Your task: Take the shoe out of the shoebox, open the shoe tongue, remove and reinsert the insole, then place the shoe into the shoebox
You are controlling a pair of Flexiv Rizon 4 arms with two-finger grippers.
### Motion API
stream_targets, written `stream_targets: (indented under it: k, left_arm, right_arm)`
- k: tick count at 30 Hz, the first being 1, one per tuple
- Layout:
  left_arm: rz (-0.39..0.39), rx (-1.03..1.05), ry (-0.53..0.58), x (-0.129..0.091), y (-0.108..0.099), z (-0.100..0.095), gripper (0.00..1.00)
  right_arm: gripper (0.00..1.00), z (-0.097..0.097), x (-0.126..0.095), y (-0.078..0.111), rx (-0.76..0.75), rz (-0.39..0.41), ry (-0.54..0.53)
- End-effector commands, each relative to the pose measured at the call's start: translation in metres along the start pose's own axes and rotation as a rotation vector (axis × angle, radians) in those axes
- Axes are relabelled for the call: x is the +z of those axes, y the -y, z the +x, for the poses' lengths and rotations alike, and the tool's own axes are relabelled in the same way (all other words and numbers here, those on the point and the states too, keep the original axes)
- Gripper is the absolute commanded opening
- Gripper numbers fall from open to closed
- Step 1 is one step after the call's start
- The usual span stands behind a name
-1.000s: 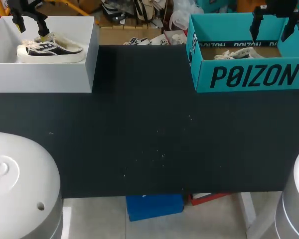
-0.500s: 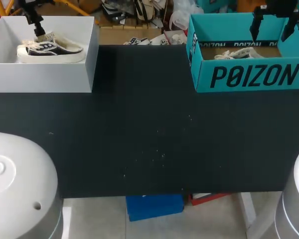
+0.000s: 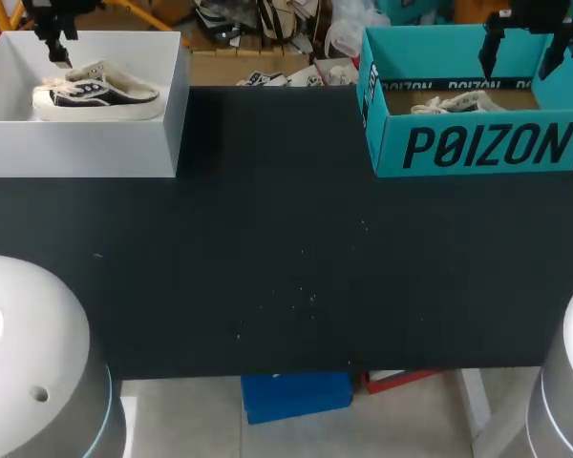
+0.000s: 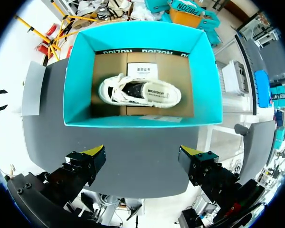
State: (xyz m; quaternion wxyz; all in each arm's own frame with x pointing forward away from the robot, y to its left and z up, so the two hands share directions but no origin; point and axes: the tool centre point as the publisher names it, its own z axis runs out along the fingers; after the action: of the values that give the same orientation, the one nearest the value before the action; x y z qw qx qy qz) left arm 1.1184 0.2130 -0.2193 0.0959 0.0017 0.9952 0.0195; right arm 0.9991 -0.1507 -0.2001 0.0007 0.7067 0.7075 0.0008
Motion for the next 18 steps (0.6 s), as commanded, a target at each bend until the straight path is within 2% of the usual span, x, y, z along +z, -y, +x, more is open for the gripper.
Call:
stream_targets:
  k: [1,4,9,18]
  left_arm:
    - [0.014,0.129,-0.007,0.032,-0.011,-0.013,0.78]
    - [-0.006,0.132,-0.019,0.048,-0.014,-0.019,0.75]
    - [-0.044,0.131,-0.034,0.073,-0.018,-0.028,0.79]
    - [-0.034,0.105,-0.054,0.109,-0.019,-0.043,0.76]
  right_arm:
    - [1.00,0.000,0.000,0.000,0.000,0.001,0.000]
    - [1.00,0.000,0.000,0.000,0.000,0.001,0.000]
    - [1.00,0.000,0.000,0.000,0.000,0.001,0.000]
    - [1.00,0.000,0.000,0.000,0.000,0.001,0.000]
